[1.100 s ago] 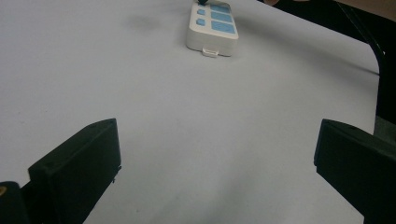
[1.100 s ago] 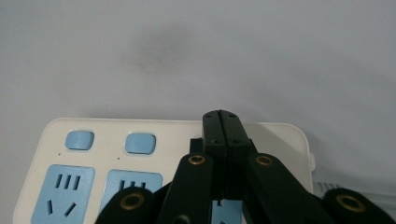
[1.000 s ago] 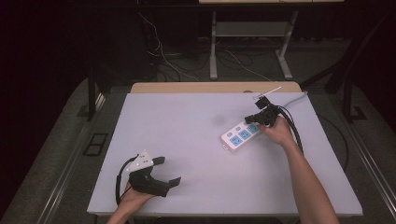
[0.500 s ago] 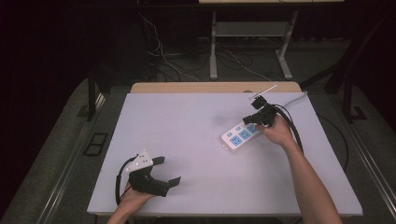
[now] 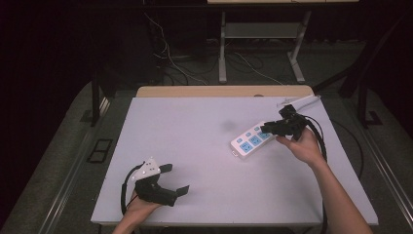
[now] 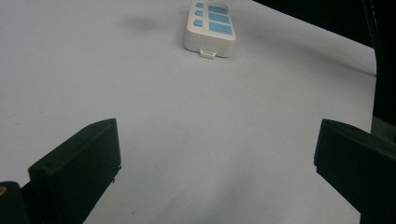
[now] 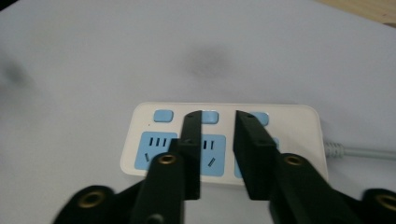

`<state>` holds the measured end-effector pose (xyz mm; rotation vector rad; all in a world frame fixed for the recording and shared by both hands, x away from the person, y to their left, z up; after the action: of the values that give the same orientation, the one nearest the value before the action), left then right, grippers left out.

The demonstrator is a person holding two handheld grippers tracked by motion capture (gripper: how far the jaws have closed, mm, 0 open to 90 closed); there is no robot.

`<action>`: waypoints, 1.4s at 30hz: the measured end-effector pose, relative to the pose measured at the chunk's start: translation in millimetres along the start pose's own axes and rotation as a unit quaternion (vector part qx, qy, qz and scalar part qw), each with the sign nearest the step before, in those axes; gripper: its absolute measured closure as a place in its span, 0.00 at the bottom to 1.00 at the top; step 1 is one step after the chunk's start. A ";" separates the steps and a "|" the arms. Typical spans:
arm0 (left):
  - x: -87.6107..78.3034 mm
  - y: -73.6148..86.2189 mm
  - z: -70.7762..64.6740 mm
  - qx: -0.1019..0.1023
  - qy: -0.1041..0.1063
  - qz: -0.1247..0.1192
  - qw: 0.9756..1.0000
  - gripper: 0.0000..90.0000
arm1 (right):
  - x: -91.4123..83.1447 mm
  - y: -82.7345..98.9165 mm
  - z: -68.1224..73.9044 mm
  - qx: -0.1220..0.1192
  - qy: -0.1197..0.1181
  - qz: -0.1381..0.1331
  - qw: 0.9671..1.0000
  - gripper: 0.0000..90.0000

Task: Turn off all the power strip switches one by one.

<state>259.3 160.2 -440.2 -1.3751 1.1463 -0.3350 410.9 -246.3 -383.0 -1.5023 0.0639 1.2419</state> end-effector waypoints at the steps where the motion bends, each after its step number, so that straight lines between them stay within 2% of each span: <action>1: 0.3 0.0 -0.3 0.000 0.000 0.000 1.000 0.00 | -4.1 2.9 1.0 0.004 0.000 -0.007 1.000 0.68; 2: 0.5 -0.1 -0.6 0.000 0.001 0.000 1.000 0.00 | -4.1 2.9 1.0 0.004 0.000 -0.007 1.000 0.68; 5: 0.9 -0.2 -1.3 0.001 0.002 0.000 1.000 0.00 | -14.9 12.0 3.5 0.019 0.002 -0.024 1.000 0.51; 8: 1.3 -0.2 -1.6 0.000 0.002 0.000 1.000 0.00 | -24.1 21.2 5.7 0.034 0.004 -0.040 0.999 0.38; 12: 1.5 -0.2 -1.7 -0.001 0.001 0.000 1.000 0.00 | -33.3 31.3 10.0 0.043 0.007 -0.054 0.998 0.24; 14: 1.5 -0.2 -1.8 0.000 0.001 0.000 1.000 0.00 | -39.3 37.8 14.6 0.046 0.005 -0.058 0.997 0.13; 18: 1.2 -0.3 -2.0 0.000 0.001 -0.001 1.000 0.00 | -45.4 44.6 19.9 0.045 0.006 -0.065 0.997 0.11; 20: 1.2 -0.4 -2.0 0.000 0.001 -0.001 1.000 0.00 | -48.5 49.7 23.8 0.045 -0.007 -0.066 0.997 0.01; 22: 1.2 -0.3 -2.1 0.000 0.001 -0.001 1.000 0.00 | -51.2 56.0 27.7 0.044 -0.015 -0.069 0.997 0.01; 27: 1.5 -0.3 -2.3 0.000 0.000 0.000 1.000 0.00 | -54.3 72.2 35.7 0.040 -0.018 -0.075 0.996 0.00; 32: 1.3 -0.3 -2.2 0.000 0.001 0.000 1.000 0.00 | -55.5 88.9 41.2 0.045 -0.031 -0.076 0.996 0.01; 35: 1.3 -0.2 -2.1 0.000 0.001 0.001 1.000 0.00 | -57.0 99.4 43.2 0.054 -0.036 -0.086 0.994 0.01; 42: 0.8 -0.1 -2.0 0.001 0.000 0.000 1.000 0.00 | -57.8 126.4 49.6 0.060 -0.035 -0.089 0.994 0.01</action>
<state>258.1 158.4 -440.0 -1.3736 1.1460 -0.3352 274.2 -288.3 -420.0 -1.3309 -0.0402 1.1269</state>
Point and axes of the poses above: each handheld gripper's, and its own axes: x roughly forward along the jaws, y roughly out of its underside, z roughly to its left, the point moved 2 cm from there along x, roughly forward along the jaws, and after that the axes turned 1 degree about y, right-handed, at the moved point
